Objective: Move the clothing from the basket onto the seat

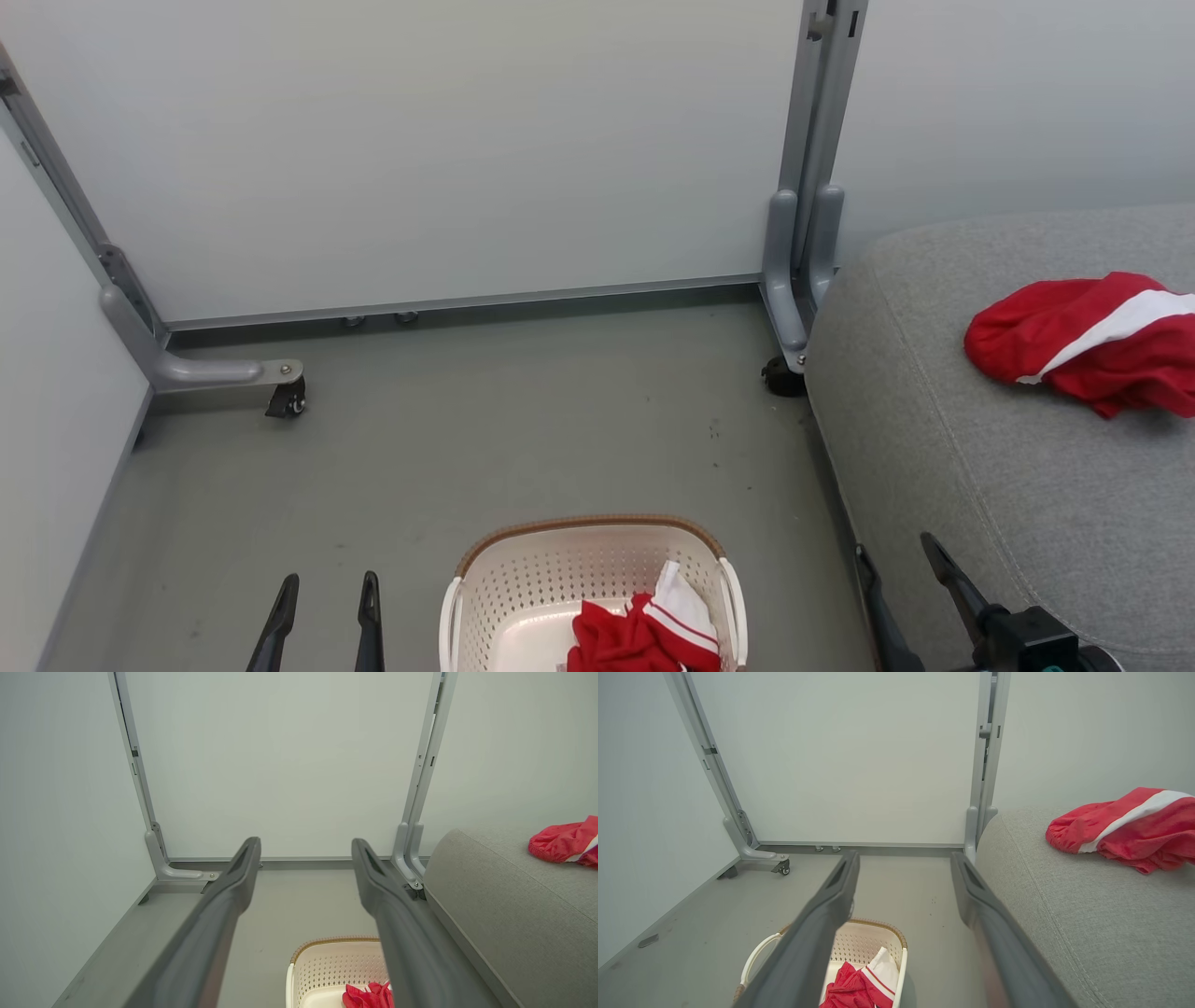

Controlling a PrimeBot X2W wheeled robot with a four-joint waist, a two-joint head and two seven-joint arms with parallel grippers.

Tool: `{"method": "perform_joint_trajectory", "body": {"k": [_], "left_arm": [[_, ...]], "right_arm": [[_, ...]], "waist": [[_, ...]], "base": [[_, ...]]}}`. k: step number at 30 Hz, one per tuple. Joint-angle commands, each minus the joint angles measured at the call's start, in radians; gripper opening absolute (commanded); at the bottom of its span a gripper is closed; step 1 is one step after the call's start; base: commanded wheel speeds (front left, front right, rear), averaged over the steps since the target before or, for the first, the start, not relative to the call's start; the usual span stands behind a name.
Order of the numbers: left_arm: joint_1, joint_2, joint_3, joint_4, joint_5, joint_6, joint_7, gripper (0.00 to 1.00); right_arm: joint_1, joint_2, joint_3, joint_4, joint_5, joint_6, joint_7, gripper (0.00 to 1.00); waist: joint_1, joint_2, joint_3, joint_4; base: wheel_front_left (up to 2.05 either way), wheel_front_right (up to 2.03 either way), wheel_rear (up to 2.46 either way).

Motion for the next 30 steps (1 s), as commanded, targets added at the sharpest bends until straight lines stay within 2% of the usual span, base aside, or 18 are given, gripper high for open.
{"method": "perform_joint_trajectory", "body": {"k": [1, 18, 30], "left_arm": [[-0.015, 0.000, -0.002, 0.002, 0.011, -0.003, 0.000, 1.00], [-0.029, 0.000, -0.009, 0.011, 0.017, -0.010, 0.000, 1.00], [-0.077, 0.000, -0.012, 0.033, 0.020, -0.034, -0.001, 1.00]], "right_arm": [[-0.002, -0.004, 0.003, -0.002, 0.004, -0.001, -0.003, 1.00], [-0.013, -0.004, 0.008, -0.008, 0.006, -0.001, -0.003, 1.00], [-0.040, -0.004, -0.016, -0.028, -0.016, -0.001, -0.003, 1.00]], "waist": [[0.0001, 0.0000, 0.001, 0.001], [0.0001, 0.0000, 0.051, 0.001], [0.0001, 0.0000, 0.178, 0.000]], "base": [[0.00, 0.00, 0.00], [0.00, 0.00, 0.00], [0.00, 0.00, 0.00]]}}
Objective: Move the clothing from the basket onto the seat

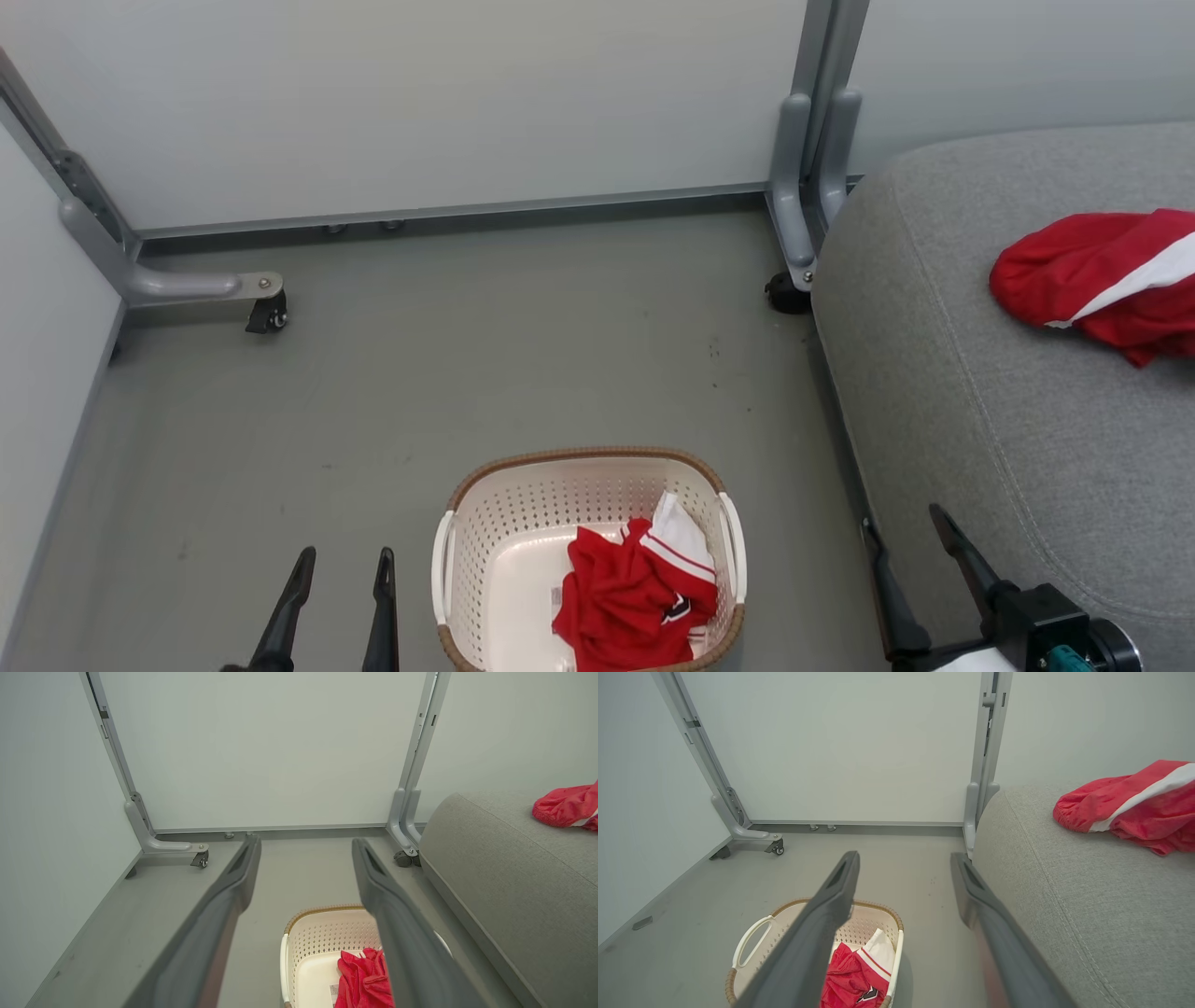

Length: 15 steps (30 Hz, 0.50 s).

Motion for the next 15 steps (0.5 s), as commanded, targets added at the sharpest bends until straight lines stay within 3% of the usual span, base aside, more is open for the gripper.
{"method": "perform_joint_trajectory", "body": {"k": [1, 9, 15], "left_arm": [[-0.040, 0.000, -0.002, 0.000, 0.002, -0.008, -0.001, 1.00], [-0.229, 0.025, -0.065, 0.090, 0.025, -0.033, 0.000, 1.00], [-0.485, 0.135, -0.287, 0.215, 0.003, -0.033, 0.000, 1.00]], "right_arm": [[-0.025, -0.004, -0.007, -0.010, 0.001, -0.001, -0.003, 1.00], [-0.145, -0.004, -0.041, -0.054, -0.019, -0.001, -0.003, 1.00], [-0.253, -0.004, -0.048, -0.091, -0.043, -0.001, -0.003, 1.00]], "waist": [[0.0000, 0.0000, 0.056, -0.003], [0.0000, 0.0000, 0.280, -0.003], [0.0000, 0.0000, 0.477, -0.026]], "base": [[0.00, 0.00, 0.00], [0.00, 0.00, 0.00], [0.00, 0.00, 0.00]]}}
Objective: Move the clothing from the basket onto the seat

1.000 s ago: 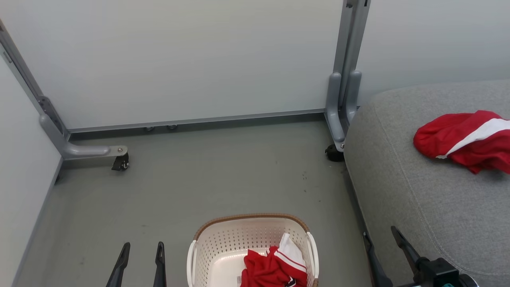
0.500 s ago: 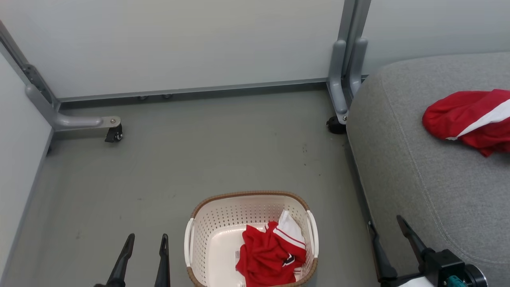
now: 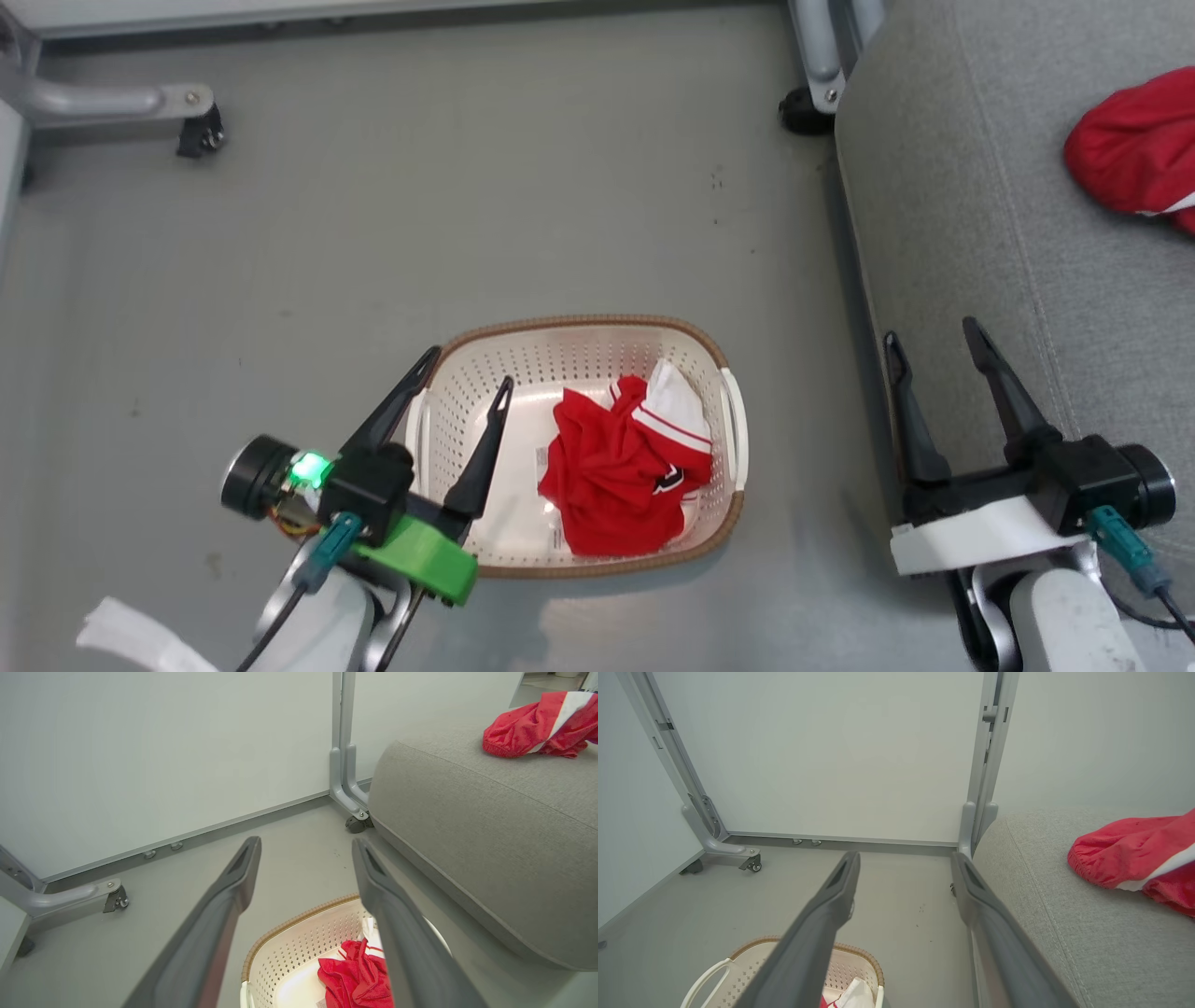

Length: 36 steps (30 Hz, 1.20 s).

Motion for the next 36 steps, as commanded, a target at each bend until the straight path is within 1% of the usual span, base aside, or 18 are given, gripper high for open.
{"method": "perform_joint_trajectory", "body": {"k": [1, 4, 7, 11, 15, 20, 22, 26, 29, 31, 36], "left_arm": [[-0.064, 0.029, -0.037, 0.018, -0.006, -0.002, 0.000, 1.00], [-0.198, 0.078, -0.157, 0.079, -0.017, -0.002, 0.000, 1.00], [-0.341, 0.120, -0.309, 0.175, -0.020, -0.001, 0.000, 1.00], [-0.495, 0.148, -0.484, 0.298, -0.062, -0.001, 0.000, 1.00], [-0.622, 0.163, -0.648, 0.432, -0.124, -0.001, 0.000, 1.00], [-0.749, 0.180, -0.806, 0.554, -0.217, -0.001, 0.000, 1.00], [-0.788, 0.183, -0.853, 0.590, -0.242, -0.001, 0.000, 1.00], [-0.842, 0.188, -0.899, 0.658, -0.271, -0.001, 0.025, 1.00], [-0.851, 0.184, -0.906, 0.678, -0.271, -0.001, 0.045, 1.00], [-0.833, 0.182, -0.906, 0.676, -0.244, -0.001, 0.064, 1.00], [-0.835, 0.189, -0.906, 0.694, -0.225, -0.001, 0.084, 1.00]], "right_arm": [[-0.033, -0.004, -0.004, -0.013, -0.001, -0.001, -0.003, 1.00], [-0.083, -0.004, -0.024, -0.042, 0.016, -0.001, -0.003, 1.00], [-0.125, -0.003, -0.065, -0.071, 0.037, -0.001, -0.003, 1.00], [-0.170, -0.003, -0.094, -0.109, 0.056, -0.001, -0.003, 1.00], [-0.206, -0.002, -0.090, -0.149, 0.076, -0.001, -0.003, 1.00], [-0.241, -0.002, -0.078, -0.208, 0.121, -0.001, -0.003, 1.00], [-0.248, -0.002, -0.079, -0.226, 0.143, -0.001, -0.003, 1.00], [-0.267, -0.002, -0.065, -0.255, 0.168, -0.001, -0.003, 1.00], [-0.266, -0.002, -0.062, -0.273, 0.172, -0.001, -0.003, 1.00], [-0.261, -0.002, -0.058, -0.288, 0.169, -0.001, -0.003, 1.00], [-0.236, -0.002, -0.050, -0.318, 0.161, -0.001, -0.003, 1.00]], "waist": [[-0.0001, 0.0000, 0.221, -0.029], [-0.0001, 0.0000, 0.313, -0.054], [-0.0001, 0.0000, 0.406, -0.084], [-0.0001, 0.0000, 0.503, -0.124], [-0.0001, 0.0000, 0.585, -0.166], [-0.0001, 0.0000, 0.674, -0.213], [-0.0001, 0.0000, 0.703, -0.226], [-0.0001, 0.0000, 0.741, -0.253], [-0.0001, 0.0000, 0.746, -0.260], [-0.0001, 0.0000, 0.747, -0.267], [-0.0001, 0.0000, 0.746, -0.279]], "base": [[0.00, 0.00, 0.00], [0.00, 0.00, 0.00], [0.00, 0.00, 0.00], [0.00, 0.00, 0.00], [0.00, 0.00, 0.00], [0.00, 0.00, 0.00], [0.00, 0.00, 0.00], [0.00, 0.00, 0.00], [0.00, 0.00, 0.00], [0.00, 0.00, 0.00], [0.00, 0.00, 0.00]]}}
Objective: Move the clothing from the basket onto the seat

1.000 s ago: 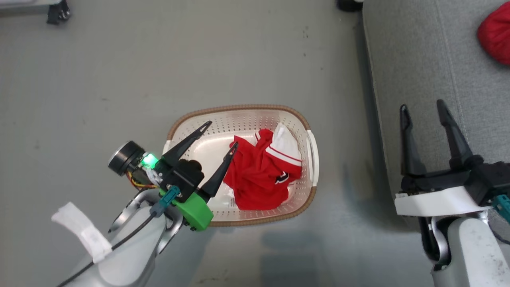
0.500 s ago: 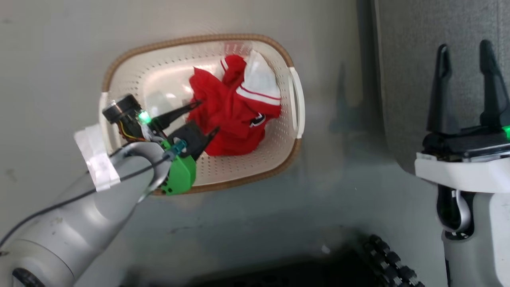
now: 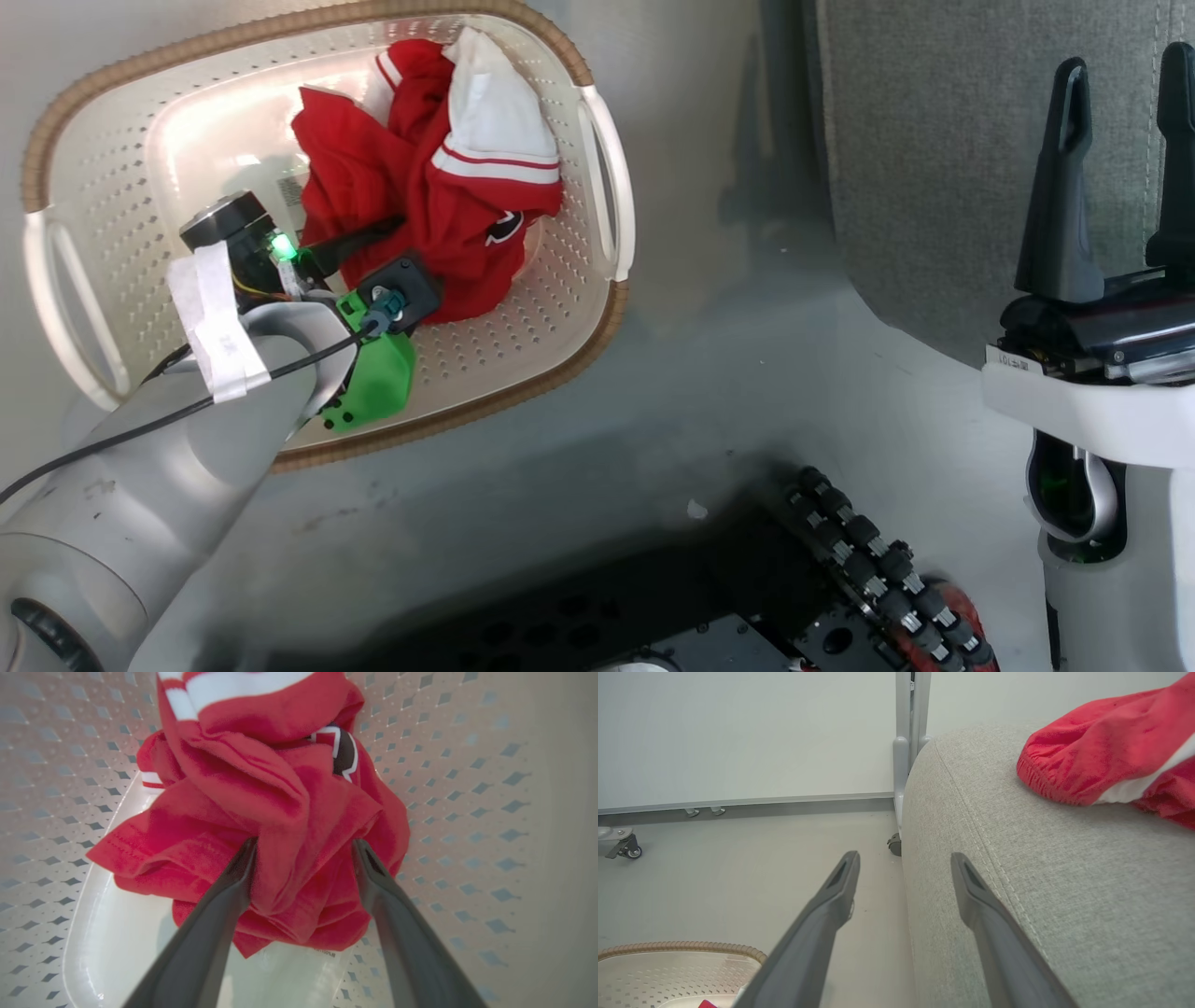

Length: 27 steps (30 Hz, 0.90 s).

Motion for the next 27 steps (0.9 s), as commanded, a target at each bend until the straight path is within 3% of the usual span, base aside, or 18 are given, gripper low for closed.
{"method": "perform_joint_trajectory", "body": {"k": [1, 2, 3, 4, 5, 13, 15, 27], "left_arm": [[-0.010, 0.009, 0.002, 0.011, 0.011, 0.002, -0.004, 1.00], [-0.023, 0.007, 0.002, 0.024, 0.010, 0.002, -0.012, 0.97], [-0.030, 0.004, 0.002, 0.030, 0.015, 0.002, -0.021, 0.48], [-0.037, 0.000, 0.002, 0.042, 0.014, 0.002, -0.030, 0.14], [-0.041, -0.004, 0.002, 0.054, 0.017, 0.002, -0.036, 0.00], [-0.092, -0.026, 0.002, 0.095, -0.011, 0.002, -0.079, 0.00], [-0.085, -0.054, 0.012, 0.085, -0.028, 0.002, -0.085, 0.00], [0.197, -0.061, 0.266, -0.225, -0.031, 0.084, -0.084, 0.00]], "right_arm": [[0.015, 0.000, 0.002, -0.010, -0.004, -0.001, -0.003, 1.00], [0.018, 0.000, 0.001, -0.015, -0.005, -0.001, -0.003, 1.00], [0.019, 0.000, 0.001, -0.018, -0.006, -0.001, -0.003, 1.00], [0.021, 0.000, 0.002, -0.021, -0.008, -0.001, -0.003, 1.00], [0.022, 0.000, 0.002, -0.021, -0.009, -0.001, -0.003, 1.00], [-0.041, 0.000, 0.022, -0.008, -0.019, -0.001, -0.003, 1.00], [-0.050, -0.001, 0.017, 0.007, -0.036, -0.001, -0.003, 1.00], [0.015, -0.002, 0.063, 0.132, -0.109, -0.001, -0.003, 1.00]], "waist": [[-0.0001, 0.0000, 0.020, -0.024], [-0.0001, 0.0000, 0.021, -0.024], [-0.0001, 0.0000, 0.022, -0.024], [-0.0001, 0.0000, 0.022, -0.023], [-0.0001, 0.0000, 0.022, -0.023], [-0.0001, 0.0000, 0.004, -0.005], [-0.0001, 0.0000, -0.033, 0.024], [-0.0001, 0.0000, -0.394, 0.179]], "base": [[0.00, 0.00, 0.00], [0.00, 0.00, 0.00], [0.00, 0.00, 0.00], [0.00, 0.00, 0.00], [0.00, 0.00, 0.00], [0.00, 0.00, 0.00], [0.00, 0.00, 0.00], [0.00, 0.00, 0.00]]}}
